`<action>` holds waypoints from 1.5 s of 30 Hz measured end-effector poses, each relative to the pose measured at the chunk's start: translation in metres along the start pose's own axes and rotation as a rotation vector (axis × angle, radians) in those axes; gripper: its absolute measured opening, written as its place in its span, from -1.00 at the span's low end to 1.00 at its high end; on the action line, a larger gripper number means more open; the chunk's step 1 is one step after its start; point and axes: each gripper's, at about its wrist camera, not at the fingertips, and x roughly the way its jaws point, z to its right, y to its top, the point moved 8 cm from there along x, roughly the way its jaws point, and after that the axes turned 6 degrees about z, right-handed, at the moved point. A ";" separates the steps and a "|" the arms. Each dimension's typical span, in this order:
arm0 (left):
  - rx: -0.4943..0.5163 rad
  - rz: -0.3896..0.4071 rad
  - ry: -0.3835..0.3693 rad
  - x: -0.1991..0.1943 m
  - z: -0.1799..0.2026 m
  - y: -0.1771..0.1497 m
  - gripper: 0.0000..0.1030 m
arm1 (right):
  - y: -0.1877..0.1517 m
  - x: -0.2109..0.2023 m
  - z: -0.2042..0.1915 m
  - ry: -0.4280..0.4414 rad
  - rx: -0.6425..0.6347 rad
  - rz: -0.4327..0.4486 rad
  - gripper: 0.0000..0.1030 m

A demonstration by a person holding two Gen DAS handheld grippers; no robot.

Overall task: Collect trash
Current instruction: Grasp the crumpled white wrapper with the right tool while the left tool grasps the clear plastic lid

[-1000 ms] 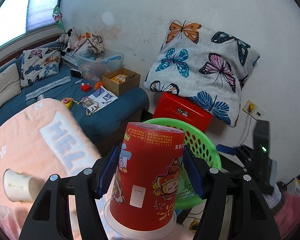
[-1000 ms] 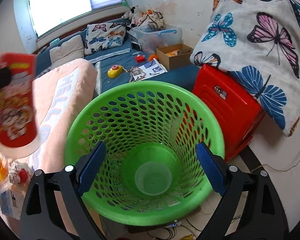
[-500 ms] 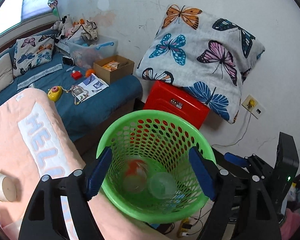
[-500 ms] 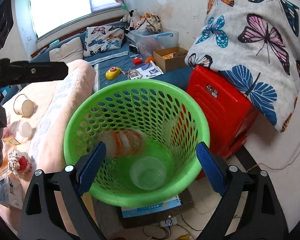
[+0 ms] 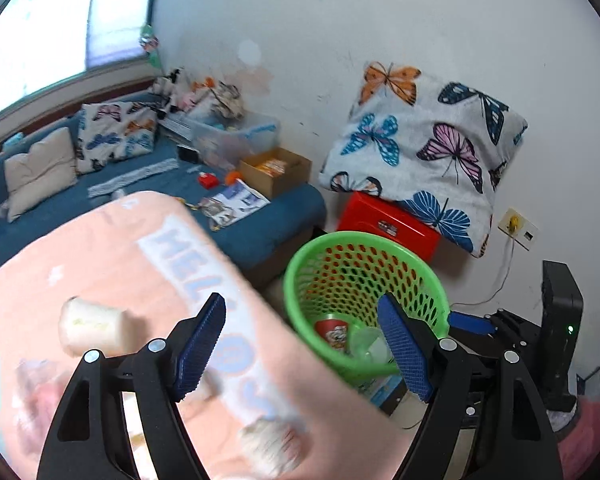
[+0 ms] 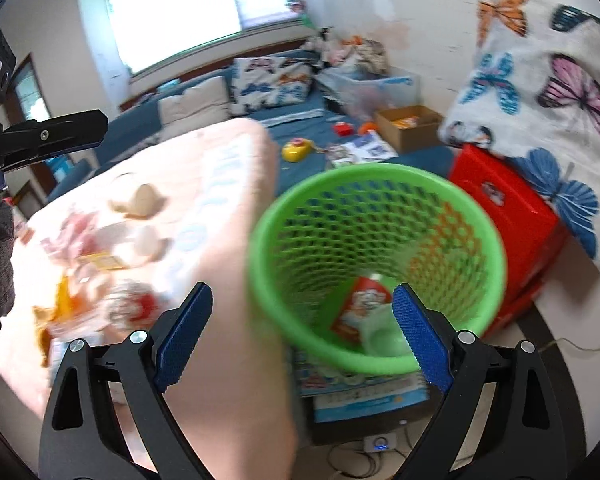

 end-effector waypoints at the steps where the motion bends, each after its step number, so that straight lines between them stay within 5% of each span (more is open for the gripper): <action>1: -0.005 0.011 0.019 -0.013 -0.008 -0.003 0.48 | 0.000 0.000 -0.008 0.019 -0.005 -0.001 0.76; 10: -0.083 0.055 0.124 -0.089 -0.068 -0.046 0.48 | -0.009 0.019 -0.094 0.161 -0.087 -0.055 0.76; 20: -0.129 0.046 0.112 -0.133 -0.097 -0.104 0.48 | -0.025 0.053 -0.126 0.217 -0.052 -0.141 0.55; 28: -0.097 0.010 0.032 -0.132 -0.081 -0.136 0.43 | -0.035 0.068 -0.129 0.225 -0.031 -0.192 0.51; 45: 0.092 -0.114 -0.052 -0.086 -0.032 -0.164 0.04 | -0.041 0.079 -0.143 0.278 -0.004 -0.222 0.08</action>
